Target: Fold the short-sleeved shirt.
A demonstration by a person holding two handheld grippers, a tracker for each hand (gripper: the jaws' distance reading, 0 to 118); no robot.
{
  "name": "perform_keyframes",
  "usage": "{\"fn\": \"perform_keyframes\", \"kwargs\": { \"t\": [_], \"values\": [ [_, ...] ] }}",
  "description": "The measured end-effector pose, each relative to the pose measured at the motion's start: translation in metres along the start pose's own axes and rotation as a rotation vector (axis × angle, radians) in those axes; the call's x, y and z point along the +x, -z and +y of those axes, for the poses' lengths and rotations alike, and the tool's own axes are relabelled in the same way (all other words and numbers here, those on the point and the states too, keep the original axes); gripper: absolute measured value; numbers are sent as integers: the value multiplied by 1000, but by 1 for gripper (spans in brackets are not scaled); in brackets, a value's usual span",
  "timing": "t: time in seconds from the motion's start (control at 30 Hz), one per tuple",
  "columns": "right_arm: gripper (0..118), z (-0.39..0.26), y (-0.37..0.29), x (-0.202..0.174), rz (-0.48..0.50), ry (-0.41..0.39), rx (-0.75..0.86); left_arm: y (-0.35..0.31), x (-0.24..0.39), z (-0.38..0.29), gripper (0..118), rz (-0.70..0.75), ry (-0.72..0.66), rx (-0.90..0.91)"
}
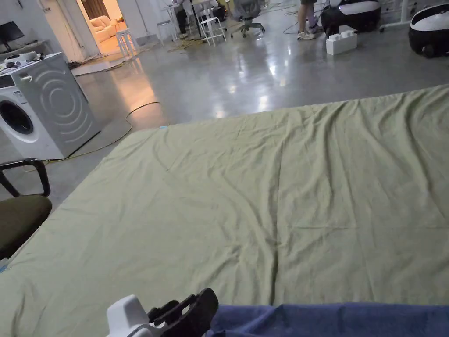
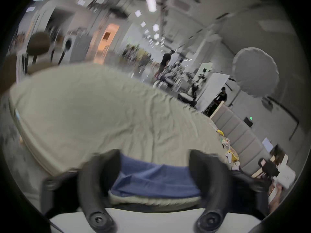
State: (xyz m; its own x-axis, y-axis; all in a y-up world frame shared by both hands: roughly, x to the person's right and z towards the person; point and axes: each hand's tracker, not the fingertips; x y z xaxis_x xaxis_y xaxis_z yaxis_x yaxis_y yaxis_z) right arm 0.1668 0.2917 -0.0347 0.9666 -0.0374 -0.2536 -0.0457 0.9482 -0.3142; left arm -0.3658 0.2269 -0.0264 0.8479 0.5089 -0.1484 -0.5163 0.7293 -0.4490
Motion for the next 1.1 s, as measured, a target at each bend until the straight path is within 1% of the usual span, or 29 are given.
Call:
{"fn": "perform_keyframes", "kwargs": {
  "t": [0.03,0.1,0.13,0.17,0.23,0.3,0.37,0.4,0.43,0.47,0.5,0.53,0.57,0.6,0.63,0.67,0.7,0.73,0.77,0.8,0.87,0.93,1.03,1.1],
  "values": [
    [0,-4,1,1,-2,5,-22,14,-17,-3,96,-2,-55,-48],
    [0,-9,3,3,0,11,-51,35,-45,-12,96,-64,-167,-73],
    [0,-12,4,5,5,15,-69,48,-60,-18,96,-70,-226,-75],
    [0,-14,5,6,7,21,-83,59,-69,-24,96,-67,-248,-88],
    [0,-16,6,8,2,27,-100,81,-89,-37,96,-85,-238,-103],
    [0,-17,5,9,-1,32,-114,99,-101,-47,94,-73,-301,-169],
    [0,-17,4,10,-11,29,-122,109,-106,-59,90,-157,-380,-201],
    [0,-17,3,12,-15,29,-126,114,-108,-66,89,-228,-411,-198],
    [0,-18,3,12,-18,31,-131,117,-110,-69,89,-269,-448,-178],
    [0,-18,4,13,-21,33,-135,119,-111,-72,85,-276,-481,-169],
    [0,-19,5,14,-24,37,-142,122,-114,-74,69,-259,-526,-151],
    [0,-21,5,15,-27,41,-148,125,-116,-74,45,-238,-573,-150],
    [0,-21,5,15,-28,44,-153,127,-118,-76,16,-210,-594,-172],
    [0,-22,5,15,-28,47,-159,130,-113,-76,12,-183,-566,-208],
    [0,-23,5,15,-25,48,-164,130,-111,-77,12,-179,-516,-234],
    [0,-24,5,15,-24,48,-169,127,-110,-77,11,-202,-485,-209],
    [0,-25,4,14,-22,45,-174,122,-112,-76,10,-223,-514,-178],
    [0,-26,5,14,-22,42,-178,119,-116,-74,10,-244,-586,-156],
    [0,-27,5,15,-20,43,-182,113,-116,-70,9,-243,-605,-118],
    [0,-28,6,16,-16,47,-187,108,-115,-63,9,-240,-594,-105],
    [0,-29,5,17,-11,47,-190,96,-108,-42,9,-209,-499,-91],
    [0,-28,2,18,-10,40,-182,80,-110,-16,9,-183,-441,-64],
    [0,-32,-2,24,-3,54,-169,51,-111,24,9,-45,-263,-26],
    [0,-38,-2,28,3,81,-175,31,-103,48,9,35,-142,3]
  ]
}}
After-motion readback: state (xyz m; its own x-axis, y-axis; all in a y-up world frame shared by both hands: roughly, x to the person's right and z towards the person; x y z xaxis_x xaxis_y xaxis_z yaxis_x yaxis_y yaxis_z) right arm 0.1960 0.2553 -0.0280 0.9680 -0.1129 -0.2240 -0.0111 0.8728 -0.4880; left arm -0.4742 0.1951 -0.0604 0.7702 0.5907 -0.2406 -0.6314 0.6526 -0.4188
